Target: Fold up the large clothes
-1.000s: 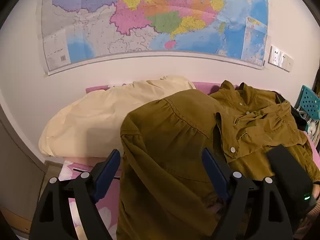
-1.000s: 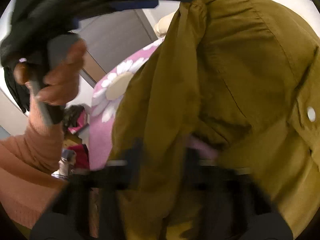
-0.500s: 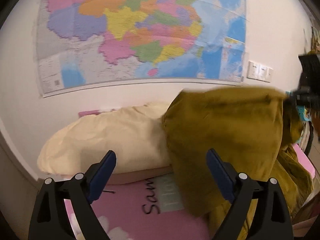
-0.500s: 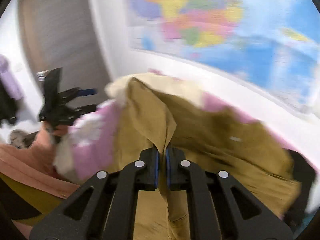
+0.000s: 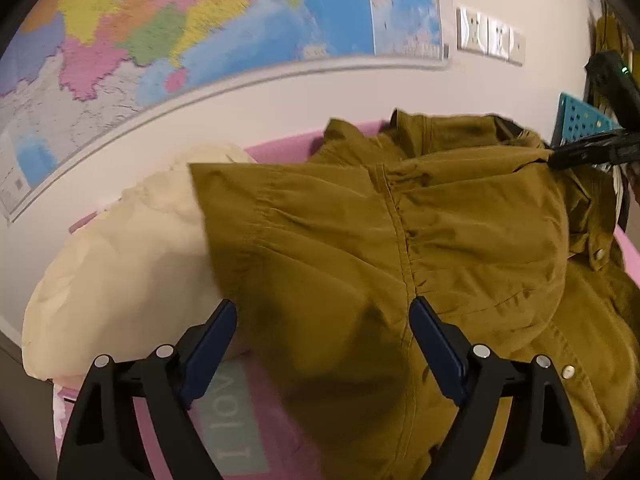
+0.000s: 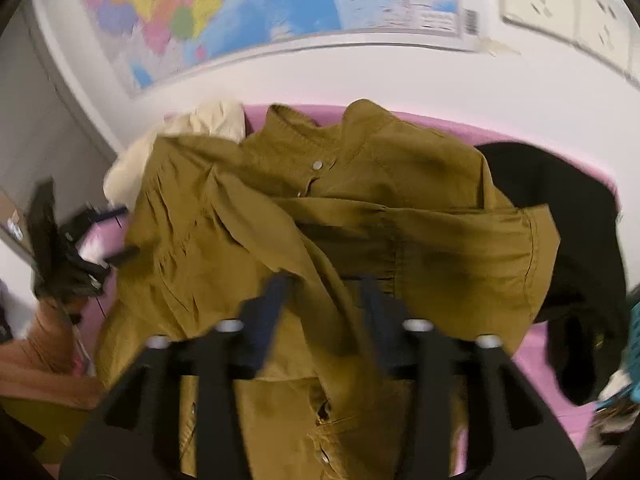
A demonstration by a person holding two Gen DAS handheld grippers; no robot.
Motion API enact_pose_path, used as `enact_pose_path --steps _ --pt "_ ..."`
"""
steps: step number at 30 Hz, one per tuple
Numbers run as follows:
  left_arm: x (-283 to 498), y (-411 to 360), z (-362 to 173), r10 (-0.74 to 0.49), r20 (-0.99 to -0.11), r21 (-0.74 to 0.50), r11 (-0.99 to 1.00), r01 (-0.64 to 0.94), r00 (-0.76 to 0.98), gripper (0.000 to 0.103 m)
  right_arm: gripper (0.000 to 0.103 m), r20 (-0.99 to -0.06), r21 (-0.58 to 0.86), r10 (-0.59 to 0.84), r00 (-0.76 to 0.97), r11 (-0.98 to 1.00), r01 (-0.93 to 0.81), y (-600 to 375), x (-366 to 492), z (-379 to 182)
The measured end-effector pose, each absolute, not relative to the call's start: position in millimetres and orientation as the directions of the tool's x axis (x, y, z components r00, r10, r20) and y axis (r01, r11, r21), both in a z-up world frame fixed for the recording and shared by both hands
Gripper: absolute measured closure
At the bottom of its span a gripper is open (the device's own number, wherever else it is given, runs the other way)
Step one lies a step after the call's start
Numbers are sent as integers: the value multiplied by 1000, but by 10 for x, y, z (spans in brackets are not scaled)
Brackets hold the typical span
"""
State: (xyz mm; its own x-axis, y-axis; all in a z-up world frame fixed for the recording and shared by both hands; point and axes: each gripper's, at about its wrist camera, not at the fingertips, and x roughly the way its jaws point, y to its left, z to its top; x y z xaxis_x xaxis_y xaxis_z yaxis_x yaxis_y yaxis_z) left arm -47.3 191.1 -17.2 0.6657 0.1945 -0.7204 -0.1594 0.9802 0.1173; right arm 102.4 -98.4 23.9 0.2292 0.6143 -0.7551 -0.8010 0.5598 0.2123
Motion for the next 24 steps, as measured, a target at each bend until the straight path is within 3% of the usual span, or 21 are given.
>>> enact_pose_path --steps 1,3,10,11,12,13,14,15,20,24 --pt "-430 1902 -219 195 -728 116 980 -162 657 20 46 -737 240 639 220 552 -798 -1065 1036 219" --pt "-380 1906 -288 200 -735 116 978 -171 647 20 25 -704 266 671 234 555 -788 -1246 1008 217" --pt "-310 1910 -458 232 -748 126 970 -210 622 20 20 -599 339 751 277 551 -762 -1874 727 51" --pt "-296 1910 -477 231 -749 121 969 -215 621 20 26 -609 337 740 284 566 -752 -1887 707 -45" --pt "-284 1906 -488 232 -749 119 969 -219 620 20 48 -618 333 731 289 577 -746 -1863 704 -84" --pt "-273 1905 -500 233 -750 115 968 -224 619 20 62 -625 328 722 297 589 -739 -1839 705 -127" --pt "-265 1908 -505 235 -750 111 966 -233 618 20 93 -620 334 725 299 589 -736 -1823 708 -132" --pt "-263 1905 -506 239 -750 108 964 -242 617 20 99 -601 328 735 313 585 -742 -1812 703 -70" --pt "-262 1841 -419 239 -725 92 963 -253 645 29 99 -522 347 751 404 619 -704 -2048 910 364" --pt "-116 1786 -416 256 -727 101 958 -269 637 29 96 -603 380 697 387 678 -629 -2017 1340 300"
